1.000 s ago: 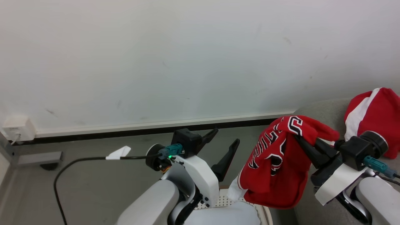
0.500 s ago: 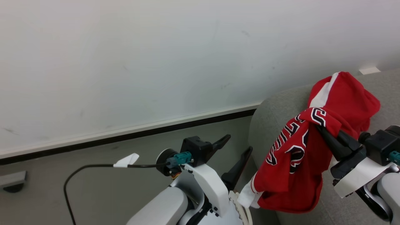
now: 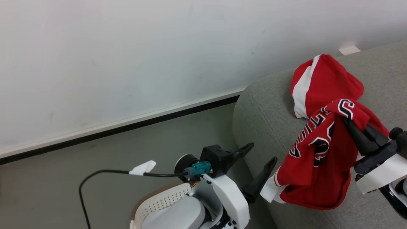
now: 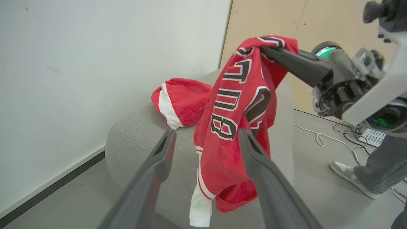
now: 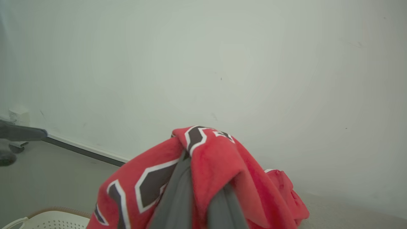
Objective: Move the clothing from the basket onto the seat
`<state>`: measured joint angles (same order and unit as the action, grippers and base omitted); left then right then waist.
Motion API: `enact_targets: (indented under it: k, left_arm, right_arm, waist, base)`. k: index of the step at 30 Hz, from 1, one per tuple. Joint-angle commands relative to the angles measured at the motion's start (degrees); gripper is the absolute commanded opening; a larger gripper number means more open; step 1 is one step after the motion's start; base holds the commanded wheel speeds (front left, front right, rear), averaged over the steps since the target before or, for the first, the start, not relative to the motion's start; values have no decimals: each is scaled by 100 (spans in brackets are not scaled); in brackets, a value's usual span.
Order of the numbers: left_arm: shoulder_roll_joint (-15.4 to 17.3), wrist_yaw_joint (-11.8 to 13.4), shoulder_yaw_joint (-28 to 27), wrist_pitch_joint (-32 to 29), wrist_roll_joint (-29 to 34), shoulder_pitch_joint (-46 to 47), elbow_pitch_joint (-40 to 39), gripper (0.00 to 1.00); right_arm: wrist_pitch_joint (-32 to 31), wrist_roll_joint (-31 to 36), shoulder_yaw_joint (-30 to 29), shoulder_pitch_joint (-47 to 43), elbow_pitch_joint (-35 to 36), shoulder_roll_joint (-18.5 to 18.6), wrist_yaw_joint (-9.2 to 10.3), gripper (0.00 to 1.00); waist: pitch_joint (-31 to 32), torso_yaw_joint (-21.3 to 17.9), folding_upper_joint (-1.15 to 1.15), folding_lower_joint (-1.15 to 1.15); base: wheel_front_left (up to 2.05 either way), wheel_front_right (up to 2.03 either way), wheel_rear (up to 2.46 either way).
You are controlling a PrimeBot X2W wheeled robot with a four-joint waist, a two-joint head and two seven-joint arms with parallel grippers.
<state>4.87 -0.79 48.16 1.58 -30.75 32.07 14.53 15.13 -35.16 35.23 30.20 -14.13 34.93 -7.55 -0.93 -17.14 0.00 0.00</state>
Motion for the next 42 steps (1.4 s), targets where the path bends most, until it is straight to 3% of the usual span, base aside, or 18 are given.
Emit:
enact_targets:
  k: [1,8,15,25,30,33,34,35,36,37,42]
  left_arm:
    - [5,9,5,30,-43,-28,-20,100]
    - [-37,-38,130,26,64,225,-72,100]
    - [-81,-89,129,174,83,485,23,100]
    - [-100,-120,49,361,47,782,-80,100]
    - [-26,-93,-4,429,35,816,-103,100]
    - [10,-74,-33,492,-9,749,-126,100]
    - [29,-79,-41,506,-27,722,-135,100]
    - [49,-104,-43,550,-50,691,-148,100]
    - [68,-109,-70,580,-79,653,-161,100]
    - [98,-103,-86,612,-95,624,-168,100]
    - [266,15,-191,723,-117,446,-204,100]
  right_arm:
    - [2,-6,-84,-29,33,33,13,0]
    - [2,297,-618,464,-131,69,13,0]
    - [1,456,-1378,1709,-761,180,13,0]
    - [-101,1089,-2806,3310,-2945,615,13,0]
    - [-6,1542,-3691,2981,-4117,367,13,0]
    - [8,1739,-4262,2577,-4418,183,13,0]
    - [9,1786,-4505,2379,-4436,108,13,12]
    - [8,1862,-4696,2163,-4419,-26,13,33]
    - [4,1911,-4886,1965,-4379,-202,13,71]
    - [5,1981,-5062,1790,-4288,-330,13,100]
    - [4,2381,-5739,858,-3256,-1010,13,100]
  waist:
    - [-104,31,0,0]
    - [-869,352,0,0]
    - [-1519,737,0,0]
    - [-2195,1221,0,0]
    - [-2367,1297,0,0]
    - [-2355,1257,0,0]
    - [-2337,1238,0,0]
    - [-2311,1220,0,0]
    - [-2281,1195,0,0]
    - [-2251,1167,0,0]
    - [-2019,940,0,0]
  base:
    - [0,0,0]
    - [0,0,0]
    - [0,0,0]
    - [0,0,0]
    - [0,0,0]
    - [0,0,0]
    - [0,0,0]
    - [0,0,0]
    - [0,0,0]
    - [0,0,0]
    - [0,0,0]
